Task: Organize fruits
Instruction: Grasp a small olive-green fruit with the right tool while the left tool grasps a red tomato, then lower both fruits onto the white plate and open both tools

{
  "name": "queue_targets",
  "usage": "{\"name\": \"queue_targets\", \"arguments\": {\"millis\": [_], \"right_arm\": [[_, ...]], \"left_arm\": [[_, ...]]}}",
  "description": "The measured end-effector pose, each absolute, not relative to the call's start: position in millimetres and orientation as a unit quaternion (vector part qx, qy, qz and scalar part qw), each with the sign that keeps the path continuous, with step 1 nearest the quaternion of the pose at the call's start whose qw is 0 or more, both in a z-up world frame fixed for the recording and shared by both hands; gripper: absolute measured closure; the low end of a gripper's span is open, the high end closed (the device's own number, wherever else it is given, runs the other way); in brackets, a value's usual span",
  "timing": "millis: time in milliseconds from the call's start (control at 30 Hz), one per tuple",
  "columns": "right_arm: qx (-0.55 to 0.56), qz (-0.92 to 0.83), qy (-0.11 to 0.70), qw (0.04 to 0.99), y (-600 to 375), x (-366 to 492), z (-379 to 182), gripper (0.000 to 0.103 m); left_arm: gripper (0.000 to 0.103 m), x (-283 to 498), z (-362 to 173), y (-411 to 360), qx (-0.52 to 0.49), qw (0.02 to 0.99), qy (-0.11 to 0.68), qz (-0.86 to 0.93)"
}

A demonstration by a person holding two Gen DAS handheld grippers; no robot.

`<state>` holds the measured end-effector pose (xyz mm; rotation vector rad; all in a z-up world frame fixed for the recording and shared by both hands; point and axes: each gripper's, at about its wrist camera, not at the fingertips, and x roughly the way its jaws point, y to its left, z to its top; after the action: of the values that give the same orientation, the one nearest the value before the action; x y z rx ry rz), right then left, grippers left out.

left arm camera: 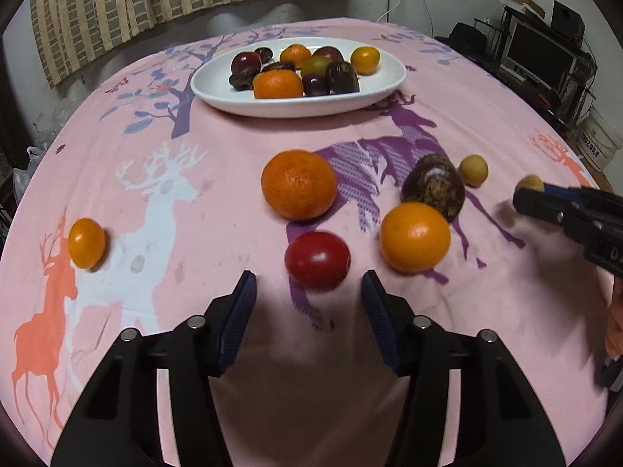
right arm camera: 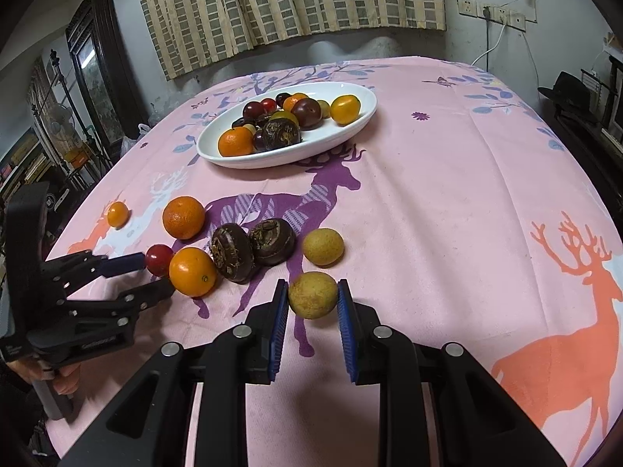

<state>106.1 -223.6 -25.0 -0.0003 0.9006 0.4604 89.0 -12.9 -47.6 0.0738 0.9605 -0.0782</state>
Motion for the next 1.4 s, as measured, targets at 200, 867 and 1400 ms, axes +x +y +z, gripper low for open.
{"name": "queue_targets", "arguments": {"millis": [200,867,1400], "right_arm": [[0.008,0.221,0.427,0.877,-226.3,107.1,-27.0,0.078],[-0.012,0.213,0.369,0.905,-151.6,237.6,15.1,0.078],[0.025,0.205,0.393,0.896,-176.5,217.0,7.0,0.044]], "left_arm": [[0.073,94.6,-46.6,-19.8,0.049,0.887,0.456,-0.056],[0.074,252.2,7.4,32.0,-0.011,0.902,0.429,0.041],[0.031,216.1,14.2,44.6,-0.038,0.907,0.417,0.054]]}}
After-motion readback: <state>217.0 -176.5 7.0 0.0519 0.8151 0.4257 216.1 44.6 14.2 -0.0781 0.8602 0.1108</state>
